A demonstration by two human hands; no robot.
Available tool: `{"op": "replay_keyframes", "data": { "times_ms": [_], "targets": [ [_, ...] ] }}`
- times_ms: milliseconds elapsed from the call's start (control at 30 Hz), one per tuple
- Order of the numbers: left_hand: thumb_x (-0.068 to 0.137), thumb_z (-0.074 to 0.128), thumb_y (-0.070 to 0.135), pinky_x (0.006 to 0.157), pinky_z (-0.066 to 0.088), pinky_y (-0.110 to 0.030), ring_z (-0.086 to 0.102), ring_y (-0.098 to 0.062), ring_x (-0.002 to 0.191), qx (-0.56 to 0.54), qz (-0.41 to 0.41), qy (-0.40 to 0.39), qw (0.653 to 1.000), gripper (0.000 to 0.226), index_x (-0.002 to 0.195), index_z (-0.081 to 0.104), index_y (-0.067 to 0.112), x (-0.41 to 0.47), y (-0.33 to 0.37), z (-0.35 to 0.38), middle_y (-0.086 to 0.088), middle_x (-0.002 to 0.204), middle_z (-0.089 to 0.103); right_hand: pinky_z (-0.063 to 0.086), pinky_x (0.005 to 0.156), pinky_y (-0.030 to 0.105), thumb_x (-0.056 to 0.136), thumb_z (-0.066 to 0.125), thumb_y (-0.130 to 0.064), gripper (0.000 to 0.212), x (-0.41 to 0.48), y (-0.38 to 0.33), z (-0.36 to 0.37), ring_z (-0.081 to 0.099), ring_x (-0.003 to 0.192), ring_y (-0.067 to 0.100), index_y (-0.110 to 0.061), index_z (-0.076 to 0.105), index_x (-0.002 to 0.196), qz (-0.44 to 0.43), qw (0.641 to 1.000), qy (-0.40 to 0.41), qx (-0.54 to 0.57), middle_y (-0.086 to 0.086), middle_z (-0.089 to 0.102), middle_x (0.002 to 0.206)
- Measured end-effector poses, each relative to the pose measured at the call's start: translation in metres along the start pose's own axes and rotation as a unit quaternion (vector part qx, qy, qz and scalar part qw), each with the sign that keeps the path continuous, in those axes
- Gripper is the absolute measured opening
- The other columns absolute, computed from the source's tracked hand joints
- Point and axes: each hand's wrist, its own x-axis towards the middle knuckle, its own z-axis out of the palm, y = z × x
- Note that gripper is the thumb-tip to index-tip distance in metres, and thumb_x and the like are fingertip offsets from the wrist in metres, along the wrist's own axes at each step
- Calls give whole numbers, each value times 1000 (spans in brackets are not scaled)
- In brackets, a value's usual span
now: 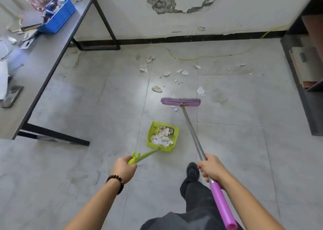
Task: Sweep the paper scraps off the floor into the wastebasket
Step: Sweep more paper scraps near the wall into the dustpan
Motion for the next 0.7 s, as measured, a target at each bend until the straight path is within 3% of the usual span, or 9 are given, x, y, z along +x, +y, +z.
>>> {"op": "replay_keyframes", "data": {
  "times_ms": [300, 400, 700],
  "targets": [
    [85, 55, 9, 50, 34, -24, 45, -22, 49, -24, -48, 53, 997, 15, 87, 70, 14, 104, 86, -45, -1, 55, 49, 40, 40, 23, 82, 49, 1, 8, 91, -128, -50, 43, 41, 11, -3, 52, 88, 23, 995, -22, -100, 9, 51, 64],
    [85, 56, 10, 51, 36, -25, 47, -23, 51, -30, -50, 64, 996, 17, 88, 65, 24, 146, 104, -63, -3, 57, 51, 38, 40, 22, 82, 48, 1, 9, 127, -175, -39, 42, 41, 11, -6, 52, 85, 12, 991, -29, -126, 7, 49, 62],
    [83, 55, 9, 49, 32, -25, 43, -24, 51, -76, -63, 67, 993, 16, 88, 70, 11, 357, 172, -155, -5, 58, 49, 36, 39, 22, 81, 48, -3, 12, 285, -393, 21, 37, 40, 15, -14, 51, 85, -39, 984, -29, -172, 5, 43, 60]
  ]
}}
